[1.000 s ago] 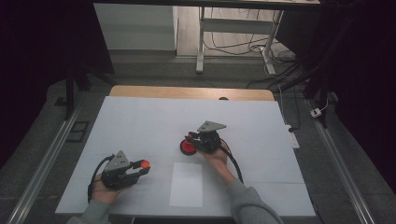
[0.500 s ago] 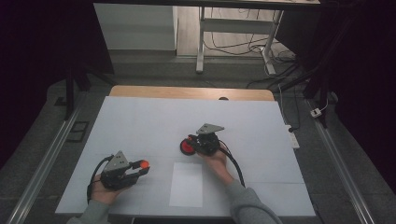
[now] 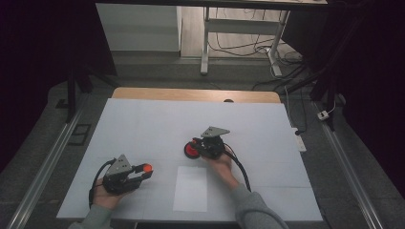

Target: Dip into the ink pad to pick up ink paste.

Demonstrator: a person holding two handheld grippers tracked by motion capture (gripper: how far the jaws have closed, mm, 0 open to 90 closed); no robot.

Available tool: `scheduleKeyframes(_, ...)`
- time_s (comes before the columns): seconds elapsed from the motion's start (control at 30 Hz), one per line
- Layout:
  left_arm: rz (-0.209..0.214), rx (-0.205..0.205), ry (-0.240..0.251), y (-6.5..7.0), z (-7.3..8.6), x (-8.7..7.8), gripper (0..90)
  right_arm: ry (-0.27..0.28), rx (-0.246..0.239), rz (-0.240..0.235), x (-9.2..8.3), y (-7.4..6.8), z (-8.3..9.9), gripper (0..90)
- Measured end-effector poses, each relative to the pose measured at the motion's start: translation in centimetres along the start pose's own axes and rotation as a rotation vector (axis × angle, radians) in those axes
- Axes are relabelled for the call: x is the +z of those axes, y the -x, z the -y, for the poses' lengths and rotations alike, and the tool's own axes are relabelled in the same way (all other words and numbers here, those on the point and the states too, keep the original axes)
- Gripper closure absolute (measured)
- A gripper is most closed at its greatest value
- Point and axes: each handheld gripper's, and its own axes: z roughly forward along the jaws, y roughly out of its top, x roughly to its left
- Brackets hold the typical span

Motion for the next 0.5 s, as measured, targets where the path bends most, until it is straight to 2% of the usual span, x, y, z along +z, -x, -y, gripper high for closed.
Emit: scheduleKeyframes(0.5,-0.002,0.001,0.000,-0.02,0.00,-0.06,65.5,0.016,-0.001,0.009,0.02,-0.10,0.17,73.1)
